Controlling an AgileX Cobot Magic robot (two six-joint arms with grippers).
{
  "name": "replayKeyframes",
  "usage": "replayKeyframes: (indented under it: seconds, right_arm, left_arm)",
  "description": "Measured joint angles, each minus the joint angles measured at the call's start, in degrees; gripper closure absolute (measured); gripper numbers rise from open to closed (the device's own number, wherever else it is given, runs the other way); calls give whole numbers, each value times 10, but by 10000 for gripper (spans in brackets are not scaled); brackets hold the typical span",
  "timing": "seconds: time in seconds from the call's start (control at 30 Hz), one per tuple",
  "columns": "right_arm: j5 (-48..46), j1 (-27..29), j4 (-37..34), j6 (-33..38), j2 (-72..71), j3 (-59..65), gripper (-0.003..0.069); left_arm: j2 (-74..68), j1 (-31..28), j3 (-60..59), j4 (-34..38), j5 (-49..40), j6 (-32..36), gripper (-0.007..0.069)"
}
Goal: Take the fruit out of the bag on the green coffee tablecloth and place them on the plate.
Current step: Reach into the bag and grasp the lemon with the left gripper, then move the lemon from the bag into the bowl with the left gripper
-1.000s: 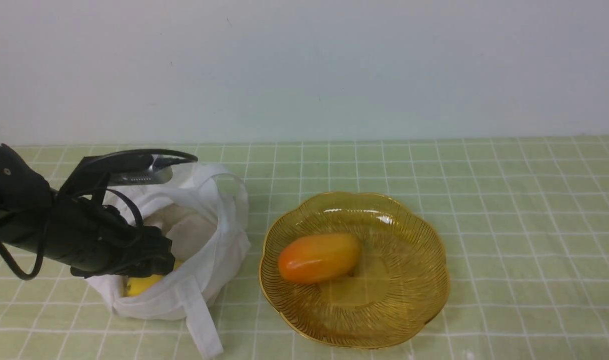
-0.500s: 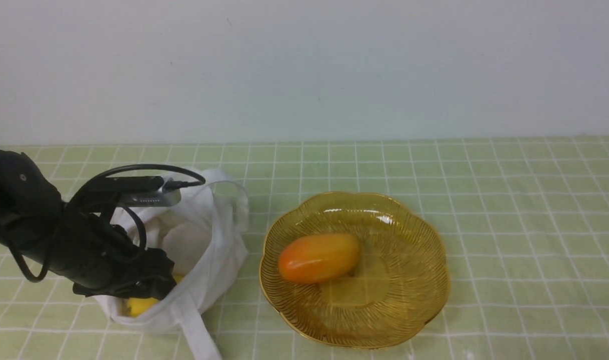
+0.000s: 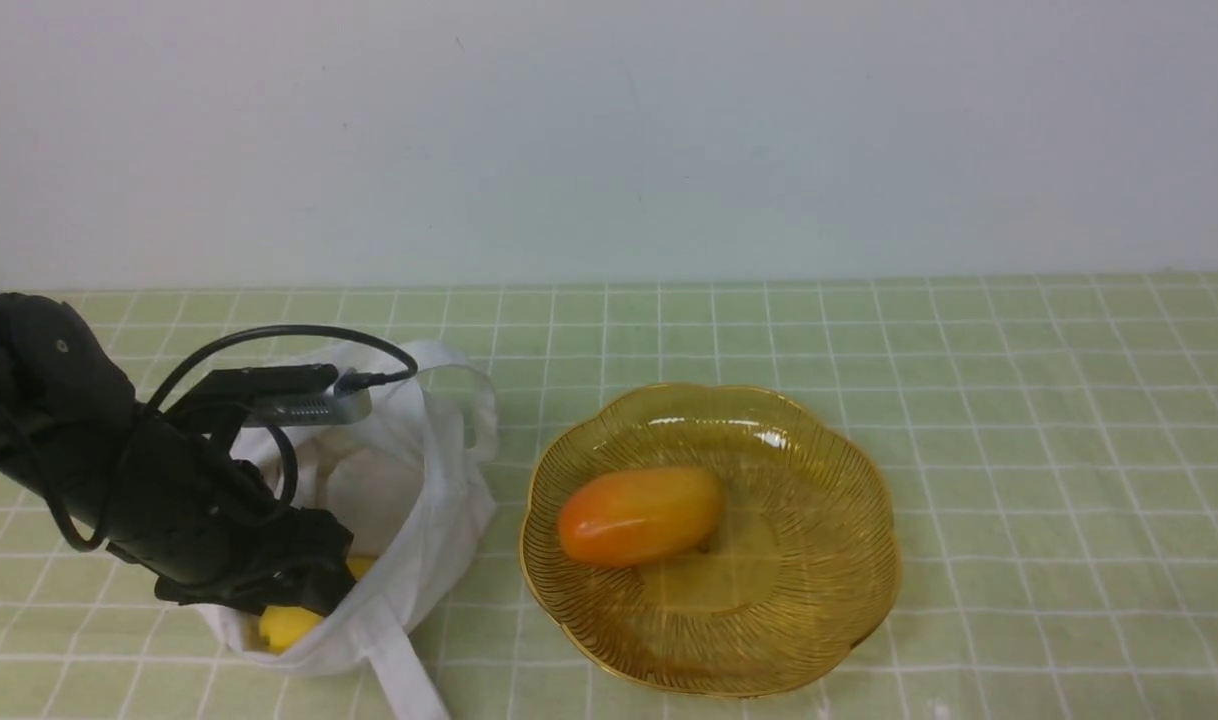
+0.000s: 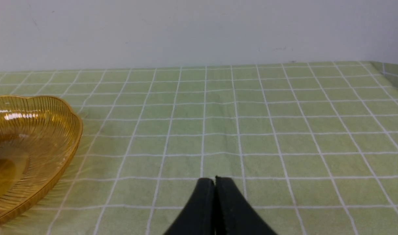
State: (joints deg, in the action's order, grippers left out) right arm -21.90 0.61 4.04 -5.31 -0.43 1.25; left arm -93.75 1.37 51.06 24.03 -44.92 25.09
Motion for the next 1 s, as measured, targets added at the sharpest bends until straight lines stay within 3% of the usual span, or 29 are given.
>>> replayKeyframes:
  seconds: [0.47, 0.67, 0.87, 1.0]
  right_arm:
    - [0, 0, 0, 0, 0, 0, 674]
    - [0, 0, 0, 0, 0, 0, 674]
    - [0, 0, 0, 0, 0, 0, 674]
    - [0, 0, 0, 0, 0, 0, 674]
  left_arm:
    - [133, 0, 5, -14, -1, 0, 191]
    - [183, 6, 22, 22, -3, 8, 192]
    - [203, 111, 59, 143, 1, 67, 192]
    - [167, 183, 60, 161, 18, 75, 192]
